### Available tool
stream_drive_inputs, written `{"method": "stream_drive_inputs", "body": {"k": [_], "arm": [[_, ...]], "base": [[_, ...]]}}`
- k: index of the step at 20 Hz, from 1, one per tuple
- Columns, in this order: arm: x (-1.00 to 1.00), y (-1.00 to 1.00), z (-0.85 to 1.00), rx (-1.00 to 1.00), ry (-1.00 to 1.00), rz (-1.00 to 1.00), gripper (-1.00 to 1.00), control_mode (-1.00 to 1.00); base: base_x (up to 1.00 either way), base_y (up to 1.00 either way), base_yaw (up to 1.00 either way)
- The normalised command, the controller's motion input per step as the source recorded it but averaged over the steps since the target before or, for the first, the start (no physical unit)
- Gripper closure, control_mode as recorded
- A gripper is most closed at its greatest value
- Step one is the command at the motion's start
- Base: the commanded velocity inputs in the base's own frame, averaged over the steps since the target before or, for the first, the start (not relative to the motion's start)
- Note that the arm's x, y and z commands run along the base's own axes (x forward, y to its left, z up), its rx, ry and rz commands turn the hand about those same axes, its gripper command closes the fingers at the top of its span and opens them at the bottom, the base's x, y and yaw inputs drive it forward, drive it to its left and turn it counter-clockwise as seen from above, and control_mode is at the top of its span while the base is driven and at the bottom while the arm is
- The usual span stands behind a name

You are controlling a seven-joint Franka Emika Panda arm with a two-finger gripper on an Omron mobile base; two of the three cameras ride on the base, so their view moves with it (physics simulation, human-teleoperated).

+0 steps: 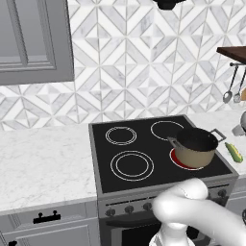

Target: Put the corn and sweet potato in the pot. Retrieve the spatula and lightly stir the vegetables in the pot.

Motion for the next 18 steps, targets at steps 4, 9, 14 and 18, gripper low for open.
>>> {"method": "stream_drive_inputs", "body": {"k": [4,9,14,18], "arm": [[0.01,0.87,0.21,-0.01,0.08,0.04,1.00,-1.00],[0.02,0.57,0.00,0.01,0.00,0.02,1.00,-1.00],[0.01,0.39,0.00,0.05,0.03,0.00,1.00,-1.00],[0.17,0.54,0.00,0.00,0.17,0.00,1.00,-1.00]], "base": [[0.00,0.00,0.00],[0.00,0.00,0.00],[0.00,0.00,0.00],[0.00,0.00,0.00]]}}
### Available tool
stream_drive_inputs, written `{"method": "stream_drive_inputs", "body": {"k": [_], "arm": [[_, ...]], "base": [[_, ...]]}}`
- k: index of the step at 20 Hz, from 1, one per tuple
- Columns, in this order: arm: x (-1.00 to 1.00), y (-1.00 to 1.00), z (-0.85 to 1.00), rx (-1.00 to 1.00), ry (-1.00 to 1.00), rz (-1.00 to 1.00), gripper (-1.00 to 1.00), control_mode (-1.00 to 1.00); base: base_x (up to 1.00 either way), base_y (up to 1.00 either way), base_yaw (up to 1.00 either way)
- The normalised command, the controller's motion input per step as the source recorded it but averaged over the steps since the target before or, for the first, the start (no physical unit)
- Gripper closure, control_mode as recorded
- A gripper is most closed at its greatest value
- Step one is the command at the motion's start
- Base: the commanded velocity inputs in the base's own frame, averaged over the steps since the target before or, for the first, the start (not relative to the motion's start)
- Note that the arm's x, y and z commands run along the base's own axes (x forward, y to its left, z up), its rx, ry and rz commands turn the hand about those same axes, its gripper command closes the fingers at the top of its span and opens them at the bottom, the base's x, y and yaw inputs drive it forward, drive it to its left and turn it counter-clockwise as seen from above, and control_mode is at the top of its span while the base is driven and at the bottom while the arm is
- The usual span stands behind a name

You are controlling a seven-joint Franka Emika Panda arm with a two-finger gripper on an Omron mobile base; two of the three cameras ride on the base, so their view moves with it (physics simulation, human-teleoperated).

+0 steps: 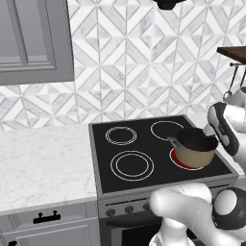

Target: Put the corn and sweet potato in the pot. Retrieve the spatula and lightly stir the vegetables in the pot.

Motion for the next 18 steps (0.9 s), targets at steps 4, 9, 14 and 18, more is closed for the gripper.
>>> {"method": "stream_drive_inputs", "body": {"k": [4,9,14,18], "arm": [[0.18,0.40,0.00,-0.02,0.03,0.00,1.00,-1.00],[0.10,0.13,-0.07,0.00,0.00,0.00,1.00,-1.00],[0.15,0.24,-0.26,0.00,0.00,0.00,1.00,-1.00],[0.19,0.10,-0.18,0.00,0.00,0.00,1.00,-1.00]], "base": [[0.00,0.00,0.00],[0.00,0.00,0.00],[0.00,0.00,0.00],[0.00,0.00,0.00]]}}
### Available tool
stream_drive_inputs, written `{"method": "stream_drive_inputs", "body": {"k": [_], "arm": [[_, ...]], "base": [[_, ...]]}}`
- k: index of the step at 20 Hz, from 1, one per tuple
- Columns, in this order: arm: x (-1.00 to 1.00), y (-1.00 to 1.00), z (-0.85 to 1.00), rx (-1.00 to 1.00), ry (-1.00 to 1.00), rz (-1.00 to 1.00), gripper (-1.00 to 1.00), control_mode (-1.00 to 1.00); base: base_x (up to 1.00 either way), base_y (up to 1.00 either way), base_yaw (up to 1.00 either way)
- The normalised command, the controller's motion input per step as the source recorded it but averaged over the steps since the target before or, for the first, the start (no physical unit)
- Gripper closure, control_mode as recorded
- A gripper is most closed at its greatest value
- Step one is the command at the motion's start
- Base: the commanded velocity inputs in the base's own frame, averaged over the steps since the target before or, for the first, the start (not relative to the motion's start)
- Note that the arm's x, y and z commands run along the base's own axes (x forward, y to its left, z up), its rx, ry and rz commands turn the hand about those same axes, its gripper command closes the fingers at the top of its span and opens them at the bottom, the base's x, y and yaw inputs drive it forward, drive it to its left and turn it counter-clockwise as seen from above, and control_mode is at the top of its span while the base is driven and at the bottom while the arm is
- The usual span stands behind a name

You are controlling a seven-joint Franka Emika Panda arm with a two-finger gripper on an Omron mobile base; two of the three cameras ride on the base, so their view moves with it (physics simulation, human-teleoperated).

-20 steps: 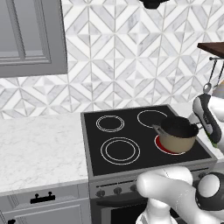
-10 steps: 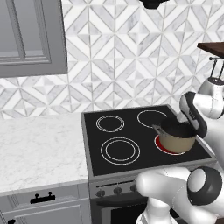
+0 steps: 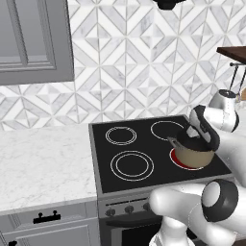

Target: Put the corn and sweet potato in the pot. Retrieve the spatula and lightly stir the vegetables in the pot.

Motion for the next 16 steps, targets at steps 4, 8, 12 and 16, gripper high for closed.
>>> {"method": "stream_drive_inputs", "body": {"k": [4,8,12,16], "arm": [[0.14,0.00,-0.26,0.00,0.00,0.00,1.00,-1.00],[0.13,0.00,-0.28,0.00,0.00,0.00,1.00,-1.00],[0.10,0.00,-0.27,0.00,0.00,0.00,1.00,-1.00],[0.06,0.00,-0.22,0.00,0.00,0.00,1.00,-1.00]], "base": [[0.00,0.00,0.00],[0.00,0.00,0.00],[0.00,0.00,0.00],[0.00,0.00,0.00]]}}
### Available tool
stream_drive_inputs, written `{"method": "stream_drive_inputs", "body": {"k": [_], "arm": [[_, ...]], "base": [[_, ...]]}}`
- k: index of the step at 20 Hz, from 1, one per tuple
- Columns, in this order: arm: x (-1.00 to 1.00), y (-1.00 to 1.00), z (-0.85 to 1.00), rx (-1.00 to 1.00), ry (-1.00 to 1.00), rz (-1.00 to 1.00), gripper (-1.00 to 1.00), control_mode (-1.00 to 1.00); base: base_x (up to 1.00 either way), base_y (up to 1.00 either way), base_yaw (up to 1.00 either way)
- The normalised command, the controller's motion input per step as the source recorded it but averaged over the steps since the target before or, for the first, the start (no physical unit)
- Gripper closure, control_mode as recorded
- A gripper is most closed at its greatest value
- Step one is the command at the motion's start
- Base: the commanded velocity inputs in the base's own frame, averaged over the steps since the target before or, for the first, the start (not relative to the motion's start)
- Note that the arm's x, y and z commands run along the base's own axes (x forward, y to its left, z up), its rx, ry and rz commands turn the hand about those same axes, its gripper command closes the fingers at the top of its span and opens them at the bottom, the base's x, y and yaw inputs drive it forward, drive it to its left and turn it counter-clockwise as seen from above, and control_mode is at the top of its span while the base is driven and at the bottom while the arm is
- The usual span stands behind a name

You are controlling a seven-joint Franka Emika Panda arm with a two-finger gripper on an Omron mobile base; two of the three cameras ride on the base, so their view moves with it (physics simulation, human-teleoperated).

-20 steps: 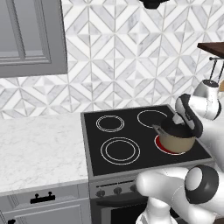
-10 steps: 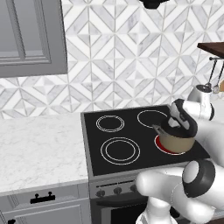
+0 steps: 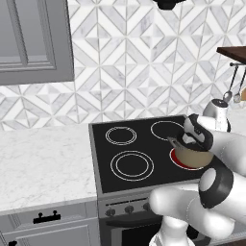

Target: Put the corn and sweet potato in the pot. Retrieve the spatula and lightly stir the vegetables in the pot.

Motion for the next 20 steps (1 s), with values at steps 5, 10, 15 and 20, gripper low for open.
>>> {"method": "stream_drive_inputs", "body": {"k": [5,10,15,20], "arm": [[0.02,0.00,-0.16,0.00,0.00,0.00,1.00,-1.00],[0.06,0.00,-0.14,0.00,0.00,0.00,1.00,-1.00],[0.13,0.00,-0.04,0.00,0.00,0.00,1.00,-1.00],[0.15,0.00,-0.11,0.00,0.00,0.00,1.00,-1.00]], "base": [[0.00,0.00,0.00],[0.00,0.00,0.00],[0.00,0.00,0.00],[0.00,0.00,0.00]]}}
